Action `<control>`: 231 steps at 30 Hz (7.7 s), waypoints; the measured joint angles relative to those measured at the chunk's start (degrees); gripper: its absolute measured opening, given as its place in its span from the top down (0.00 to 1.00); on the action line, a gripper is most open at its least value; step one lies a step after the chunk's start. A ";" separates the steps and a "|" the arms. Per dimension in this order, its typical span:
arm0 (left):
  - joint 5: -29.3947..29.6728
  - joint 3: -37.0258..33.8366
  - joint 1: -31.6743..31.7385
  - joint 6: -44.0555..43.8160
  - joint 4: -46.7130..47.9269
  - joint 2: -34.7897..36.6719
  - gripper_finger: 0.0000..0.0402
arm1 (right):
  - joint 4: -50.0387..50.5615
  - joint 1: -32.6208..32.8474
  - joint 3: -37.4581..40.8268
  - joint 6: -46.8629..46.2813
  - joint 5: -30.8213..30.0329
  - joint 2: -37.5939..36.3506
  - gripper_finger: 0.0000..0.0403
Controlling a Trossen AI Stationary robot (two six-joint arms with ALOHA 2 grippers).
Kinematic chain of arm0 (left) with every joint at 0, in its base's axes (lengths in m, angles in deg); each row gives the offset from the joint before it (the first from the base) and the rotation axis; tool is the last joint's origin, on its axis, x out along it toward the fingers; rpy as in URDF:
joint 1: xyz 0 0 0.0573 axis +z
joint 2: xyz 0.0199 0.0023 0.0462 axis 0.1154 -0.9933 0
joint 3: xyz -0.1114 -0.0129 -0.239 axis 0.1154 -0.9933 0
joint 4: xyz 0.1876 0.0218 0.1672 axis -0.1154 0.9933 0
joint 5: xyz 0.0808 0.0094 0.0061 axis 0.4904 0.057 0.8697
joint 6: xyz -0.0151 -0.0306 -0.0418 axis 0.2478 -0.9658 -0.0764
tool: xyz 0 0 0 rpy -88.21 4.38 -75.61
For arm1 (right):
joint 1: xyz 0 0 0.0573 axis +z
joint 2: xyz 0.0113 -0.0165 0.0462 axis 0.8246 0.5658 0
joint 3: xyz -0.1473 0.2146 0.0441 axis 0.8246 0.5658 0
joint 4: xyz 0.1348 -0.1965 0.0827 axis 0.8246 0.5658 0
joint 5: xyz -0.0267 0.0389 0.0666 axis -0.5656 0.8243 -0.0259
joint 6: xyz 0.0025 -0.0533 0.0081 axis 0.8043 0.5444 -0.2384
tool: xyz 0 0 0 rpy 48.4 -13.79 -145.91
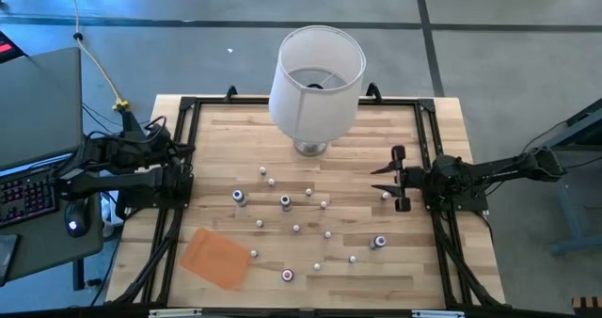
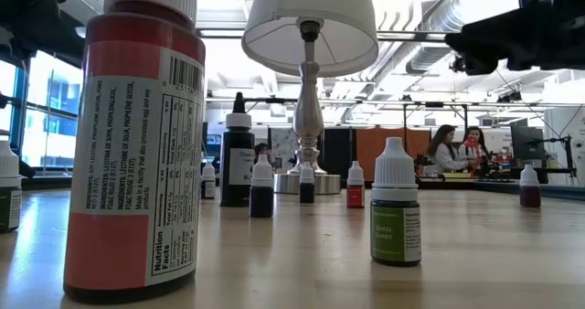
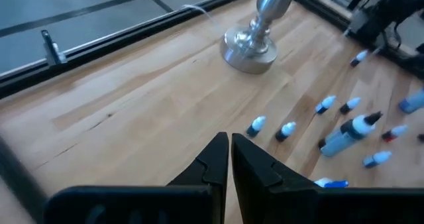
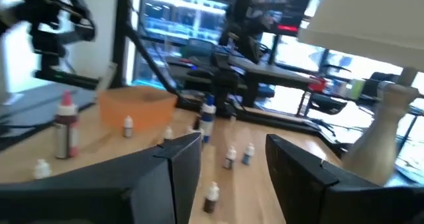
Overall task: Pick & Place food coloring
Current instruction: Put the big blue food coloring bottle into the orange bin
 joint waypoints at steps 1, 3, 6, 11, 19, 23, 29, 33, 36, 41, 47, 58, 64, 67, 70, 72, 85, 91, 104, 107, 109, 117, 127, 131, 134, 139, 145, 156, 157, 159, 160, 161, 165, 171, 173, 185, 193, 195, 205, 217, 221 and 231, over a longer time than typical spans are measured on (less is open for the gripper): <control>0.01 -0.56 0.00 -0.69 -1.83 0.00 0.95 | -0.50 0.02 0.02 0.04 1.08 0.00 0.61; 0.11 -1.78 0.02 -0.50 -5.51 -0.01 0.95 | -1.20 0.02 0.01 1.18 2.79 0.00 0.61; -0.13 -3.59 0.02 -0.98 -7.10 -0.33 0.95 | -3.44 0.02 0.00 3.20 3.88 0.00 0.61; 0.43 -5.61 0.02 -3.56 -6.87 -0.33 0.95 | -6.12 0.02 0.02 3.19 0.55 0.00 0.60; 0.42 -5.69 0.00 -4.40 -6.86 -0.33 0.95 | -9.12 0.02 0.00 4.59 -10.06 0.00 0.62; -1.50 -5.76 -0.01 -5.51 -7.38 -0.33 0.95 | -10.35 0.00 0.00 4.75 -14.21 0.00 0.63; -11.88 -7.52 -0.01 0.13 -23.53 -0.63 0.95 | -11.33 0.00 -0.61 8.14 -14.21 0.11 0.65; -17.90 -12.61 -0.01 7.92 -42.29 -2.28 0.95 | -12.64 0.00 -0.79 8.66 -10.44 0.11 0.66; -17.38 -15.03 -0.01 10.47 -45.81 -4.73 0.92 | -11.82 0.00 -0.79 7.13 -9.21 0.13 0.66; -15.33 -15.33 -0.01 13.60 -45.23 -9.89 0.80 | -11.34 0.00 -0.80 3.94 -5.26 0.99 0.66; -20.82 -15.31 -0.01 19.41 -44.46 -16.04 0.72 | -13.49 0.00 -0.90 0.57 -5.43 5.68 0.66; -30.95 -15.31 -0.05 15.06 -52.70 -26.77 0.76 | -28.43 0.00 -0.96 3.29 -6.40 16.16 0.66; -42.91 -15.24 -2.46 13.92 -65.93 -23.84 0.79 | -31.01 0.00 -0.98 1.96 -6.39 18.05 0.66; -42.60 -15.24 -7.51 16.77 -62.88 -20.71 0.79 | -32.53 0.00 -1.01 0.32 -6.39 18.07 0.66; -34.31 -15.78 -15.09 17.75 -59.08 -18.65 0.79 | -33.17 0.00 -1.01 -0.51 -6.39 18.05 0.66; -25.94 -17.82 -20.92 17.39 -59.43 -17.87 0.80 | -33.16 0.00 -1.01 -0.52 -6.39 18.05 0.66; 11.85 -25.89 -37.93 14.91 -61.32 -18.07 0.80 | -33.21 0.00 -1.01 -0.52 -6.95 18.05 0.66; 10.38 -26.30 -37.93 7.60 -57.05 -18.96 0.80 | -33.21 0.00 -1.01 -0.50 -6.98 18.05 0.66; 10.92 -27.09 -37.91 2.54 -51.98 -21.46 0.80 | -33.21 -0.02 -1.01 0.54 -6.98 18.05 0.66; 10.98 -27.09 -37.91 2.86 -52.05 -21.42 0.80 | -33.21 -0.01 -1.01 1.45 -6.99 18.04 0.66; 10.98 -27.09 -37.91 2.89 -52.15 -21.42 0.80 | -33.21 0.00 -1.01 1.76 -7.00 18.05 0.66; 10.65 -27.18 -37.90 2.91 -57.98 -21.38 0.80 | -33.21 -0.02 -1.01 3.02 -7.00 18.05 0.66; 12.41 -27.16 -37.91 2.49 -51.99 -21.40 0.79 | -33.21 -0.01 -1.01 3.02 -7.00 18.05 0.66; 12.41 -27.09 -37.91 2.49 -51.73 -21.40 0.80 | -33.21 -0.02 -1.01 3.02 -6.99 18.05 0.66; 13.35 -27.09 -37.91 3.45 -52.29 -21.41 0.80 | -33.21 0.00 -1.01 3.04 -7.00 18.05 0.66; 13.78 -27.11 -37.88 7.15 -56.56 -21.40 0.79 | -33.21 0.00 -1.01 3.14 -7.00 18.05 0.66; 13.91 -27.11 -37.88 5.62 -53.23 -21.46 0.79 | -33.22 -0.02 -1.01 3.20 -6.99 18.05 0.66; 13.89 -27.11 -37.88 -1.40 -47.92 -21.42 0.79 | -33.21 -0.02 -1.01 3.19 -6.98 18.05 0.66; 13.88 -27.11 -37.88 -1.41 -47.88 -21.42 0.79 | -33.21 0.00 -1.01 3.19 -6.99 18.05 0.66; 13.82 -27.14 -37.88 -1.44 -47.23 -21.43 0.79 | -33.22 -0.02 -1.01 3.19 -6.99 18.05 0.66; 13.78 -27.14 -37.88 -1.44 -47.26 -21.46 0.79 | -33.23 -0.02 -1.01 3.19 -7.00 18.05 0.66; 13.78 -27.15 -37.88 -1.43 -47.32 -21.46 0.79 | -33.21 -0.01 -1.01 3.19 -7.00 18.05 0.66; 13.83 -27.14 -37.88 -1.44 -47.37 -21.44 0.79 | -33.23 -0.01 -1.01 3.19 -6.99 18.05 0.66; 12.28 -27.12 -37.88 -2.04 -44.35 -21.53 0.79 | -33.24 -0.01 -1.01 3.21 -6.98 18.04 0.66; 13.10 -27.09 -37.88 -2.46 -43.11 -21.93 0.79 | -33.25 -0.02 -1.01 3.19 -6.98 18.05 0.66; 16.72 -27.08 -37.91 -2.02 -44.28 -23.41 0.80 | -33.28 -0.01 -1.01 3.19 -6.98 18.03 0.66; 14.87 -27.22 -37.88 -1.71 -47.77 -23.36 0.95 | -33.32 -0.02 -1.01 3.19 -6.98 18.05 0.66; 14.80 -27.23 -37.88 -0.58 -49.95 -23.40 0.97 | -33.32 -0.02 -1.01 3.20 -6.98 18.05 0.66; 7.30 -16.60 -37.88 12.38 -52.66 -23.34 0.94 | -33.32 0.00 -1.01 3.10 -6.98 18.05 0.66; -11.05 -5.87 -41.96 7.13 -40.41 -32.46 0.95 | -33.24 0.02 -1.01 2.77 -6.38 18.05 0.66; -7.72 -5.89 -48.43 8.29 -45.62 -39.33 0.95 | -33.14 0.02 -1.01 -0.41 -6.38 18.05 0.66; 14.23 -4.56 -66.23 -4.36 -44.48 -43.77 0.95 | -32.29 0.04 -1.03 -4.91 -6.36 18.05 0.66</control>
